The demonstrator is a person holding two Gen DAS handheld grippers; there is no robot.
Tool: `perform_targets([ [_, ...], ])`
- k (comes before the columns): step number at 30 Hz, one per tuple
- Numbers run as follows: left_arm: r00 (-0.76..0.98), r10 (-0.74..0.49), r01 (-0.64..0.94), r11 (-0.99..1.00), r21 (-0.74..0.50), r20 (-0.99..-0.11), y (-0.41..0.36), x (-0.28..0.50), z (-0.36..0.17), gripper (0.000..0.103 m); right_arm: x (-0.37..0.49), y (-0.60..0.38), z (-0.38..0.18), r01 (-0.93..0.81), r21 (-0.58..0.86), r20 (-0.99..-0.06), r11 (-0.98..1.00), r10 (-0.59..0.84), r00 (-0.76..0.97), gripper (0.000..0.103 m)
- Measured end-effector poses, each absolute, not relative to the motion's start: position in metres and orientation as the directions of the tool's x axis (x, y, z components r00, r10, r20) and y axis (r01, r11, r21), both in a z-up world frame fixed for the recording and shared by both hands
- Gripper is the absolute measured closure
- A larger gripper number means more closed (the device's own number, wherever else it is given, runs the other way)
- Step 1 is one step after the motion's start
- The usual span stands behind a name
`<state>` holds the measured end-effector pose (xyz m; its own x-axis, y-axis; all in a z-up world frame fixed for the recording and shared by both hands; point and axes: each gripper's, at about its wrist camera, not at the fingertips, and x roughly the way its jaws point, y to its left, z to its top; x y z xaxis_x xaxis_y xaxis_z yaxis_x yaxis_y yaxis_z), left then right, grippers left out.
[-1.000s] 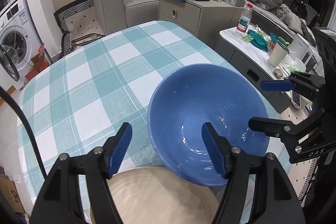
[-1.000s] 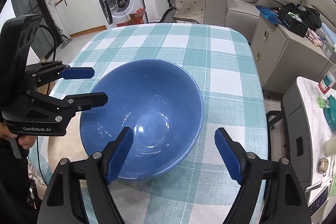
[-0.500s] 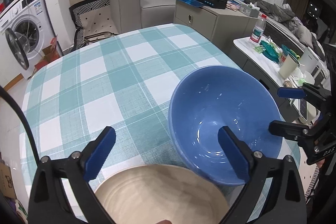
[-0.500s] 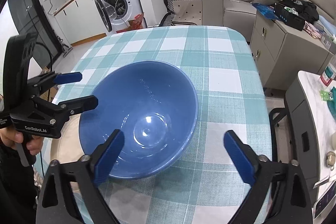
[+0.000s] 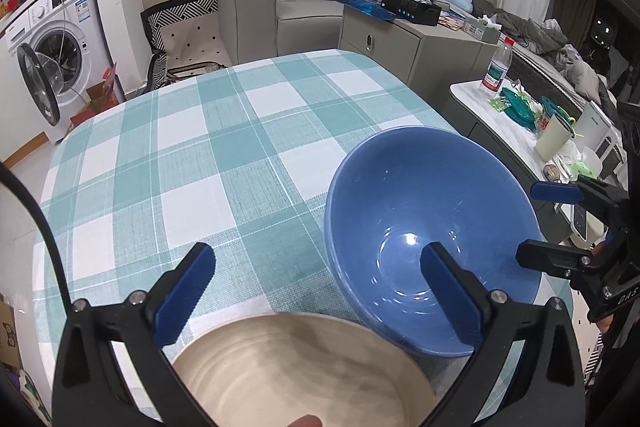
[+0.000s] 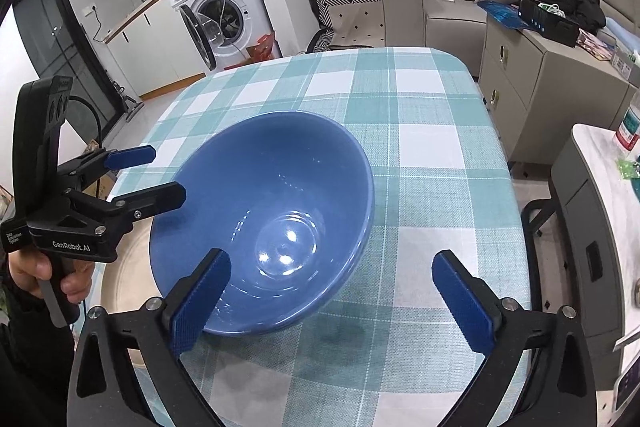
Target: Organize plates and bowls
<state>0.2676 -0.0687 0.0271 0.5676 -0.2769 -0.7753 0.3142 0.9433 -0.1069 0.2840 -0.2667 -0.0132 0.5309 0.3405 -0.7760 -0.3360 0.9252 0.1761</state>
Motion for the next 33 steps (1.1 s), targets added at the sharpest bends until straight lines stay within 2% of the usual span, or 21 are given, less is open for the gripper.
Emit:
perform_targets([
  [13, 0.573, -0.273, 0.276, 0.952, -0.131, -0.773, -0.067, 0.265, 0.017, 0.0, 0.282, -0.27, -0.03, -0.31, 0.318, -0.736, 0.896, 0.44, 0.515, 0.001],
  [21, 0.576, -0.287, 0.307, 0.944, -0.122, -0.765, -0.074, 0.262, 0.016, 0.001, 0.281, -0.267, -0.037, -0.319, 0.34, -0.728, 0.884, 0.463, 0.506, 0.001],
  [27, 0.564, -0.309, 0.318, 0.937, -0.144, -0.766, -0.078, 0.263, 0.012, 0.004, 0.282, -0.269, -0.043, -0.31, 0.366, -0.726, 0.877, 0.478, 0.495, 0.017],
  [33, 0.538, -0.329, 0.33, 0.929, -0.165, -0.776, -0.082, 0.264, 0.006, 0.021, 0.281, -0.269, -0.047, -0.313, 0.386, -0.719, 0.868, 0.496, 0.487, 0.024],
])
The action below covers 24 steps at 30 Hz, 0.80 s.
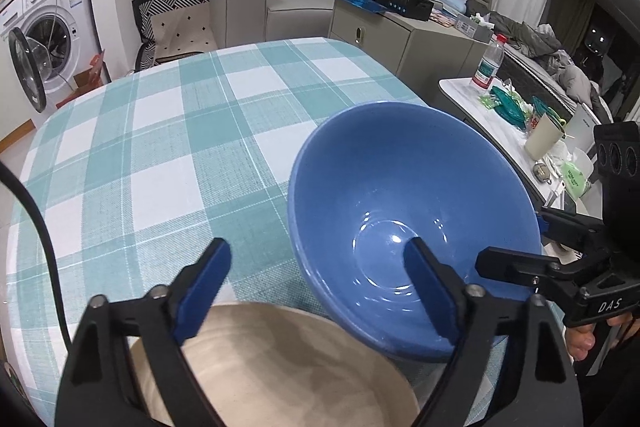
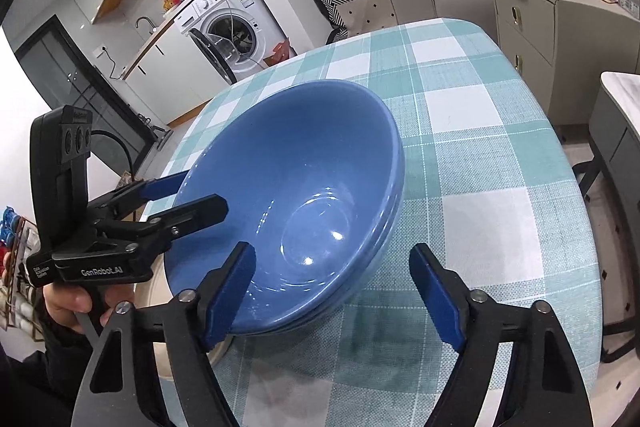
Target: Organize plates and bowls
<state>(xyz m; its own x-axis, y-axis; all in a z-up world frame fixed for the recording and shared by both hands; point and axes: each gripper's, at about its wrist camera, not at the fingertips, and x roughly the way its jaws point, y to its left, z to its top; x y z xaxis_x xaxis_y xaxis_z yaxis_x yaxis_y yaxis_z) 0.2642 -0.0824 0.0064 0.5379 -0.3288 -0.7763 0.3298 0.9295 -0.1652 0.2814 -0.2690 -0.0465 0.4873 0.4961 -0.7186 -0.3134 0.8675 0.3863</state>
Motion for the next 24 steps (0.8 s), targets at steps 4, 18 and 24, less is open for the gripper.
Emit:
perform_targets([
  [4, 0.528, -0.347, 0.331, 0.925, -0.189, -0.775, -0.0828, 0.2659, 0.0051, 0.033, 0.2823, -0.2694, -0.047, -0.31, 0.388, -0.718, 0.868, 0.495, 0.49, 0.029],
  [18, 0.491, -0.387, 0.354, 0.907, -0.227, -0.781, -0.088, 0.2653, 0.0016, 0.06, 0.2831, -0.2658, -0.0445, -0.314, 0.371, -0.725, 0.874, 0.483, 0.49, 0.038],
  [24, 0.495, -0.372, 0.352, 0.912, -0.211, -0.785, -0.0905, 0.2643, 0.0023, 0.06, 0.2812, -0.2628, -0.043, -0.307, 0.346, -0.735, 0.886, 0.46, 0.499, 0.039],
])
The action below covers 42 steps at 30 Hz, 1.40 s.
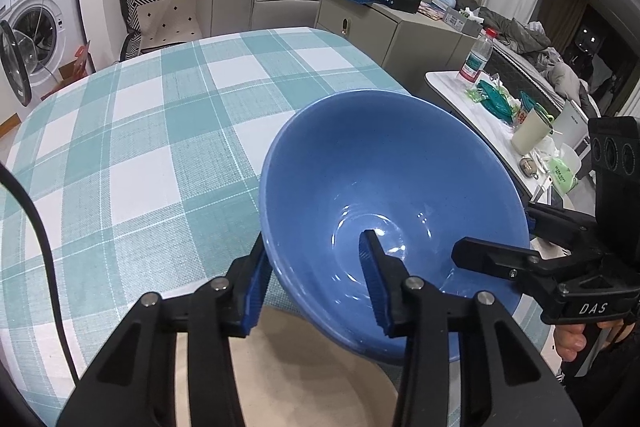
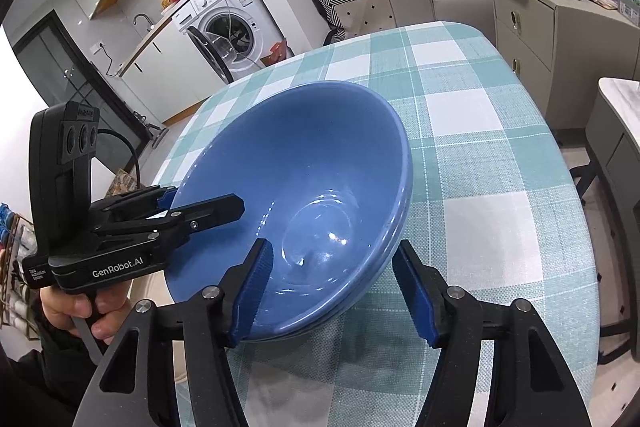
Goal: Organize plates and bowls
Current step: 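Carry the blue bowl with both tools over the stacked beige plates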
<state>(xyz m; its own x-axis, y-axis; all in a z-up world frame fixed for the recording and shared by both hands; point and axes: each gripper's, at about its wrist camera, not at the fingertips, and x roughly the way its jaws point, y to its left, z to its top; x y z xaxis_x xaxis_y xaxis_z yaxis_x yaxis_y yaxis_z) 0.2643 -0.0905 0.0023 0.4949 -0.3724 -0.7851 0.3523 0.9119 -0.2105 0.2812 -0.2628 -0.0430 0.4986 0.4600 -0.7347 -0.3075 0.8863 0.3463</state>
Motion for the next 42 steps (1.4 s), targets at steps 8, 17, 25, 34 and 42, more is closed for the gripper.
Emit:
perform_targets([
  [8, 0.495, -0.362, 0.349, 0.915, -0.2, -0.79, -0.092, 0.264, 0.004, 0.061, 0.28, -0.262, -0.04, -0.298, 0.334, -0.743, 0.894, 0.444, 0.5, 0.039],
  [17, 0.499, -0.357, 0.35, 0.917, -0.193, -0.79, -0.092, 0.262, 0.008, 0.061, 0.28, -0.263, -0.039, -0.28, 0.321, -0.754, 0.905, 0.423, 0.503, 0.039],
  [25, 0.503, -0.346, 0.342, 0.921, -0.185, -0.792, -0.093, 0.261, 0.011, 0.061, 0.279, -0.263, -0.036, -0.268, 0.321, -0.764, 0.908, 0.416, 0.493, 0.039],
  [34, 0.5, -0.338, 0.34, 0.923, -0.178, -0.798, -0.093, 0.261, 0.011, 0.061, 0.281, -0.263, -0.036, -0.267, 0.336, -0.762, 0.903, 0.427, 0.487, 0.039],
  [42, 0.508, -0.333, 0.341, 0.925, -0.17, -0.794, -0.095, 0.26, 0.014, 0.061, 0.279, -0.262, -0.031, -0.262, 0.326, -0.762, 0.908, 0.416, 0.497, 0.039],
])
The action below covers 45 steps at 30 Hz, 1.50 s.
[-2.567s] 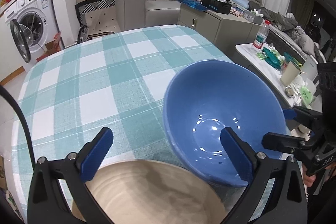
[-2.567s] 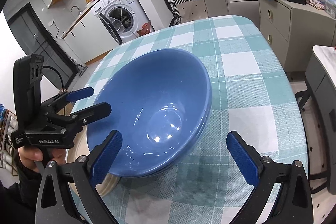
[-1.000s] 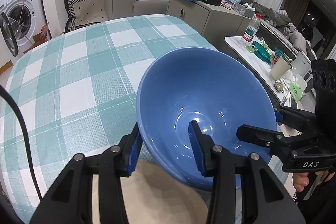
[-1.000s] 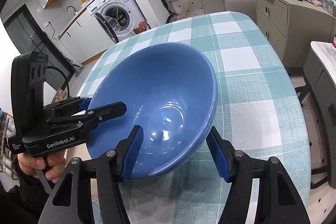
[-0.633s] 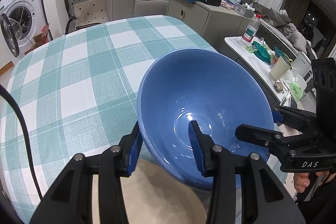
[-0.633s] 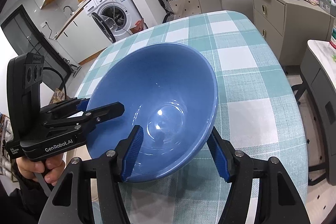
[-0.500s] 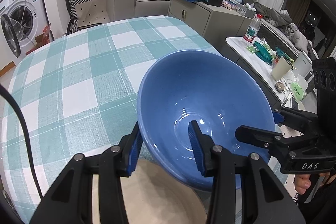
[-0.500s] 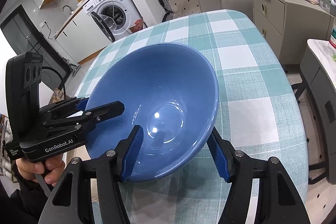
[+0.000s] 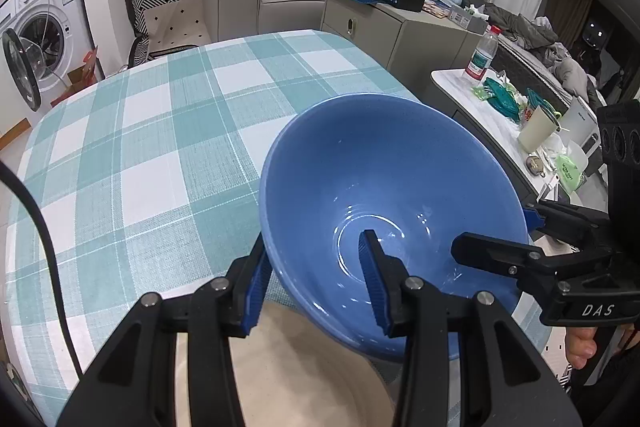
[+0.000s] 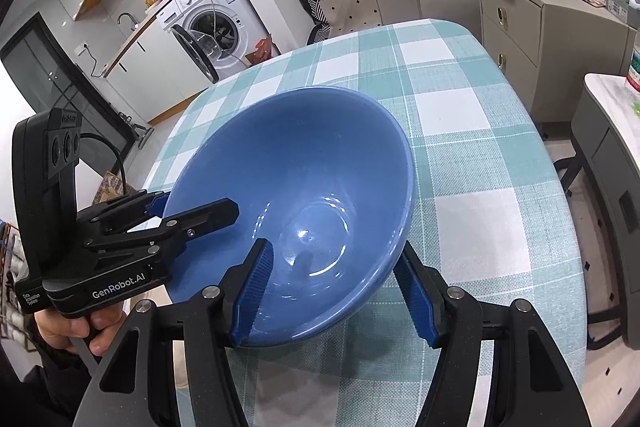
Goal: Organize plates and bowls
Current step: 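Carry the blue bowl with both tools over the stacked beige plates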
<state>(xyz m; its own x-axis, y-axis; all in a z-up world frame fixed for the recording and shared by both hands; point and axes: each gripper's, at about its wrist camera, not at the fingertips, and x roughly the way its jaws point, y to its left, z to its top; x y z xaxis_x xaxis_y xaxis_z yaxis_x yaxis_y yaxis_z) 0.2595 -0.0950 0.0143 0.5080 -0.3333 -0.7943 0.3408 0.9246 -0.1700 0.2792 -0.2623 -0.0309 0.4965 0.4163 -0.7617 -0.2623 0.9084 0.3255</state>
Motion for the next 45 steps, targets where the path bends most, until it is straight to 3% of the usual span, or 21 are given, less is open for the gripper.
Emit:
perform_targets([
  [22, 0.574, -0.336, 0.321, 0.931, -0.172, -0.746, -0.078, 0.236, 0.057, 0.061, 0.257, -0.252, 0.016, -0.336, 0.288, -0.714, 0.897, 0.435, 0.548, 0.039],
  [45, 0.649, -0.236, 0.193, 0.971, -0.143, -0.723, -0.019, 0.173, 0.078, 0.061, 0.222, -0.187, 0.034, -0.48, 0.268, -0.697, 0.835, 0.512, 0.502, 0.039],
])
